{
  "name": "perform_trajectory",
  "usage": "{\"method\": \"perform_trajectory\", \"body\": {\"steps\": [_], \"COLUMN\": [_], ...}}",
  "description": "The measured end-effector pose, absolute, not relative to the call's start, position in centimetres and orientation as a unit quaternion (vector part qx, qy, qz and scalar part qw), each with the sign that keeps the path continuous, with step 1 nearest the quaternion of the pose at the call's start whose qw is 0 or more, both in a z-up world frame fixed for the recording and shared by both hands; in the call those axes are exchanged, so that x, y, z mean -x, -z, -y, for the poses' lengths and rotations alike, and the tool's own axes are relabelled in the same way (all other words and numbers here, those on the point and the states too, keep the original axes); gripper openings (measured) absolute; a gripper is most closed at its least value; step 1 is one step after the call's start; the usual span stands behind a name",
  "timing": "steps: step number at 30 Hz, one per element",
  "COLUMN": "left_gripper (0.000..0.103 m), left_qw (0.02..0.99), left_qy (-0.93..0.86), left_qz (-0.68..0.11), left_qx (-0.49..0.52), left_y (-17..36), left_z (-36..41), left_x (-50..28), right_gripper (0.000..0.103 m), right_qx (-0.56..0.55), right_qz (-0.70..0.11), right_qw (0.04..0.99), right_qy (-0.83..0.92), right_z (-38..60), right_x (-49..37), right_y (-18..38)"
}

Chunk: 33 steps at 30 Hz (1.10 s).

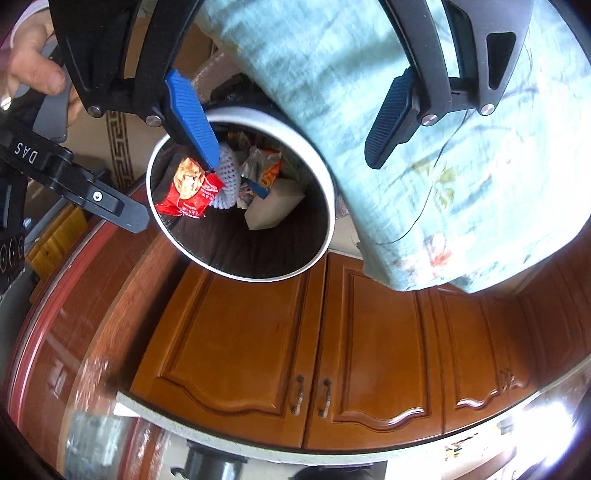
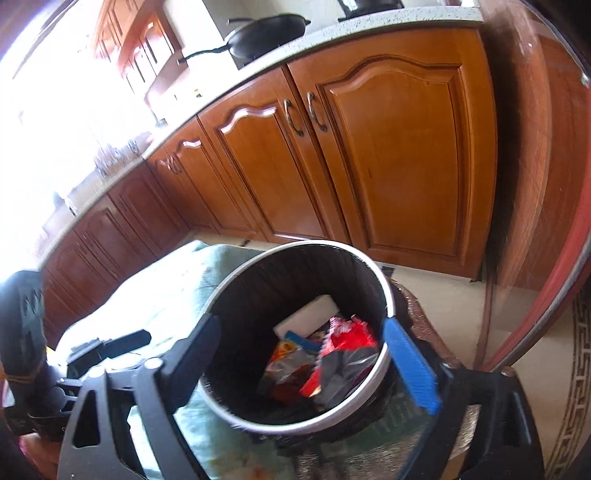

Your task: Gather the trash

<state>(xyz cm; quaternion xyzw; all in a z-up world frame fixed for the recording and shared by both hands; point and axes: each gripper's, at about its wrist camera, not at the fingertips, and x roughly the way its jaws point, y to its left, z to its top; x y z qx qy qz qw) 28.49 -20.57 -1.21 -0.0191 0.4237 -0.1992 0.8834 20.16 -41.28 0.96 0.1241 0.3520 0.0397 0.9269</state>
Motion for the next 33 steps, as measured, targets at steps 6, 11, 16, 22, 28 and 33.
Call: {"method": "perform_trajectory", "body": {"steps": [6,11,16,22,28,33], "left_gripper": [0.084,0.085,0.089,0.098,0.102,0.102], "left_qw": [0.893,0.907,0.925,0.948,0.97,0.977], "left_qy": [0.184,0.162,0.124,0.086,0.039,0.008], "left_qz": [-0.406,-0.384,-0.354,-0.306,-0.237,-0.209], "left_qx": [0.055,0.07,0.056,0.037,0.035,0.043], "left_y": [1.0,0.9,0.5,0.2,-1.4,-0.8], "left_z": [16.2,13.1,10.9,9.6,7.7,6.5], "left_x": [-24.4,-20.5,-16.5,-12.0,-8.0,-6.2], "right_gripper": [0.099,0.099,0.1,0.1,0.103,0.103], "right_qx": [-0.148,-0.158,-0.157,-0.133,-0.064,-0.018], "right_qz": [-0.35,-0.348,-0.344,-0.321,-0.244,-0.178], "right_qw": [0.924,0.923,0.924,0.936,0.966,0.983], "right_qy": [-0.045,-0.048,-0.053,-0.063,-0.058,-0.032], "right_z": [39.9,38.4,36.0,32.5,29.3,27.8], "right_x": [-17.6,-15.6,-13.7,-11.4,-8.8,-7.4], "right_y": [-0.6,-0.1,0.5,0.4,-2.6,-3.0]}}
